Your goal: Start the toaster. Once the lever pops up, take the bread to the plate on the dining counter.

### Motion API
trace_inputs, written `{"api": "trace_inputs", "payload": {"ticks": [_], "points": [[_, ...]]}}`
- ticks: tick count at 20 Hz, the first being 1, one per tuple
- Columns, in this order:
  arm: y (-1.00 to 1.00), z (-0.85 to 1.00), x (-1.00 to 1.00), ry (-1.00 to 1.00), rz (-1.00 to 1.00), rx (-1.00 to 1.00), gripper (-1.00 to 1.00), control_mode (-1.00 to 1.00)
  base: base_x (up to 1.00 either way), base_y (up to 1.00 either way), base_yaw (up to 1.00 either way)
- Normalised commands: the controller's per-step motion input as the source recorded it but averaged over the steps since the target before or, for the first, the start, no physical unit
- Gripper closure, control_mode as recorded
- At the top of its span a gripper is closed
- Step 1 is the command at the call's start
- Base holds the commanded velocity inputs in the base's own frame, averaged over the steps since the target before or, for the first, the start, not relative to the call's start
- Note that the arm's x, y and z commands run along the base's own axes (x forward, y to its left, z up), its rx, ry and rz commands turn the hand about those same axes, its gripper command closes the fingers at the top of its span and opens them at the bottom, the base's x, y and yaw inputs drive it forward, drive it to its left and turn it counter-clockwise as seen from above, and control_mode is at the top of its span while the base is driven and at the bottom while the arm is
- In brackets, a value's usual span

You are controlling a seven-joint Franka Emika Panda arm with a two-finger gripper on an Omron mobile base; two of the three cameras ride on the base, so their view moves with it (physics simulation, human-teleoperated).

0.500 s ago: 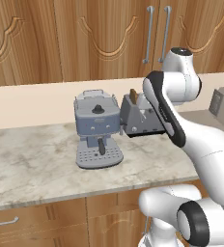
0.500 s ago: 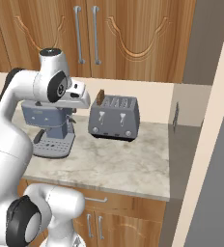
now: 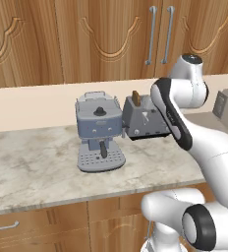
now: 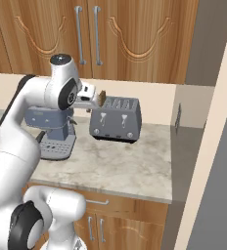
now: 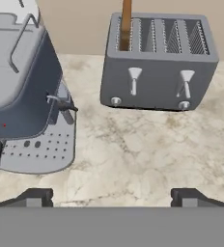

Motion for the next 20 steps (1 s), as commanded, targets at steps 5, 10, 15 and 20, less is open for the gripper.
{"api": "trace_inputs", "payload": {"ticks": [5, 10, 15, 20], "points": [[-0.32, -0.29, 0.16, -0.18, 0.0, 0.0, -1.0, -1.0, 0.0, 0.0, 0.0], [-0.25, -0.34, 0.17, -0.07, 0.0, 0.0, -1.0, -1.0, 0.0, 0.0, 0.0], [-0.22, -0.32, 0.27, -0.02, 0.0, 0.0, -1.0, -1.0, 0.0, 0.0, 0.0], [-0.17, -0.16, 0.43, 0.0, 0.0, 0.01, -1.0, -1.0, 0.0, 0.0, 0.0]]}}
